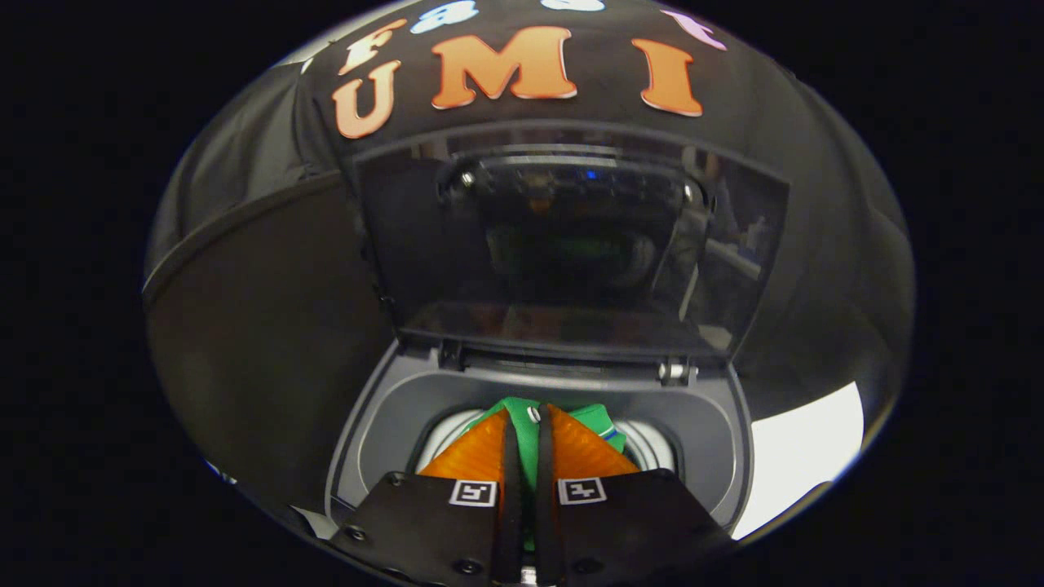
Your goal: Put the clothes into the washing machine and then close the washing machine lid.
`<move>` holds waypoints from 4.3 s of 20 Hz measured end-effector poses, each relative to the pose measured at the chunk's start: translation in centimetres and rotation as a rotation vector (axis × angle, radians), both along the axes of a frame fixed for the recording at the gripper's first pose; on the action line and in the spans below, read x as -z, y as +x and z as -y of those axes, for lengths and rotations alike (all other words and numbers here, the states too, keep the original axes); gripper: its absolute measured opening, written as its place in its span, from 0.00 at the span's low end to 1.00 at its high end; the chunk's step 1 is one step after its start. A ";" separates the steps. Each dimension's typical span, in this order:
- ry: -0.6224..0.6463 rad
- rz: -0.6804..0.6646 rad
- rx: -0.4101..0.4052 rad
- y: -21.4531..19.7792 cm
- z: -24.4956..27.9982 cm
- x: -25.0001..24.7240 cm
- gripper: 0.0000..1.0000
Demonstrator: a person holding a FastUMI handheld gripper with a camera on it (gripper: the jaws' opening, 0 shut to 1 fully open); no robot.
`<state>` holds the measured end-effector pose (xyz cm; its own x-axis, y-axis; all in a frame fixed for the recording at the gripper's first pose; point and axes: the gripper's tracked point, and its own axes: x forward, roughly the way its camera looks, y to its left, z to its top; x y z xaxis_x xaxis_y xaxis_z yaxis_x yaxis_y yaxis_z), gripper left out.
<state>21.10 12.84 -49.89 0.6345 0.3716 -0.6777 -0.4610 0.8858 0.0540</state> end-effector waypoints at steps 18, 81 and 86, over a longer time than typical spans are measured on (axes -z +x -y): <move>0.055 0.080 0.125 1.1 2.4 -6.5 0.99; 0.094 0.121 0.130 0.4 1.1 -10.2 1.00; 0.142 0.214 0.139 0.3 1.2 -16.3 1.00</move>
